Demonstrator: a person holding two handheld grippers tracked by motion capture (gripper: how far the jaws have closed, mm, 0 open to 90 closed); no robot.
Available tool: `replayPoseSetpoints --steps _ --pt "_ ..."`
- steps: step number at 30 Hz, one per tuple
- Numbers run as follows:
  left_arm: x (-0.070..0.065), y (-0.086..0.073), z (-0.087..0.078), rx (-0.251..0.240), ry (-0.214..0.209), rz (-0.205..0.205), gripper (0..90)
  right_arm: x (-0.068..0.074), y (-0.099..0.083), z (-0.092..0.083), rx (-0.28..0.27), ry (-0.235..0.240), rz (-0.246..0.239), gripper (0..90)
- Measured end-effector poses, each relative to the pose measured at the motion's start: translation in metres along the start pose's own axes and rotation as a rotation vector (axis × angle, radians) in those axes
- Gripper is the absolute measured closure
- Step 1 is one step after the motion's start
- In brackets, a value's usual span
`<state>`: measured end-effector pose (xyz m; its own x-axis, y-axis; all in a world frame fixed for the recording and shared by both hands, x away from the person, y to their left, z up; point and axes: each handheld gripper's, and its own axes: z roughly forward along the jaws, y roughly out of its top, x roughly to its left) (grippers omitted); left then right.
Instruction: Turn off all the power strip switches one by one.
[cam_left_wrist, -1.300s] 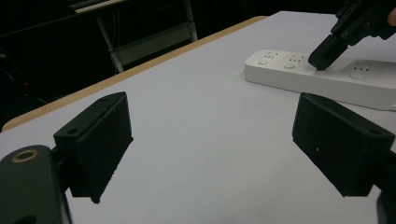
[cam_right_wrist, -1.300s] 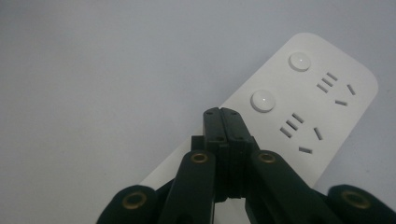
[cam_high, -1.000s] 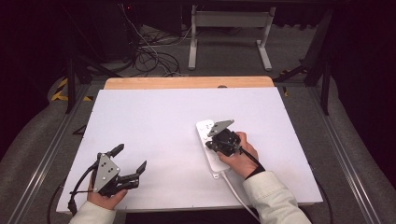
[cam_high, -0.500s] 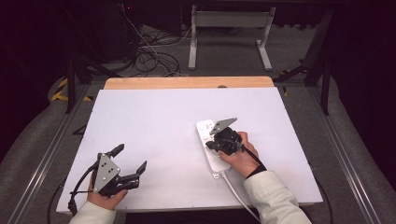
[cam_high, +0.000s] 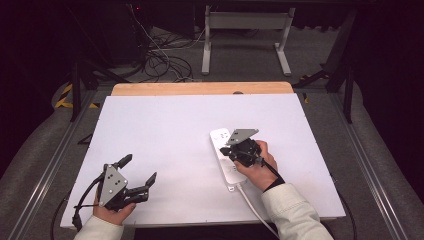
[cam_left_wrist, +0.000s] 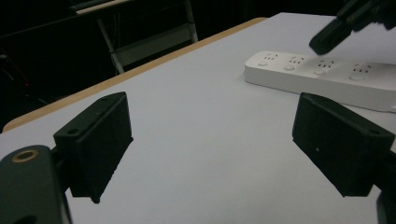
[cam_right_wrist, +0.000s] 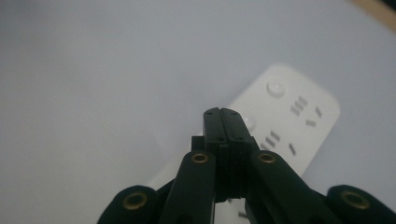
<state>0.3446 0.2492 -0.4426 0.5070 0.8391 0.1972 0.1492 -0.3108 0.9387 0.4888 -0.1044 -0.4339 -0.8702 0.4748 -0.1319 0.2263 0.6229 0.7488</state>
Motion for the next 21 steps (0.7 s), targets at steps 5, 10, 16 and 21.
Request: replayPoseSetpoints --steps 5,10,16,21 --pt "0.001 0.000 0.001 0.004 0.000 -0.002 12.5 -0.001 0.005 -0.005 0.001 0.013 0.009 90.0" --pt "0.000 0.000 0.001 0.007 0.001 -0.001 12.5 -0.002 0.006 -0.008 -0.018 0.013 0.022 90.0" --pt "0.000 0.000 0.001 0.006 0.002 -0.002 12.5 -0.006 0.007 -0.011 -0.026 0.015 0.038 90.0" --pt "-0.001 0.000 0.000 0.003 0.004 -0.001 12.5 -0.010 0.015 -0.008 -0.004 0.020 0.022 90.0"
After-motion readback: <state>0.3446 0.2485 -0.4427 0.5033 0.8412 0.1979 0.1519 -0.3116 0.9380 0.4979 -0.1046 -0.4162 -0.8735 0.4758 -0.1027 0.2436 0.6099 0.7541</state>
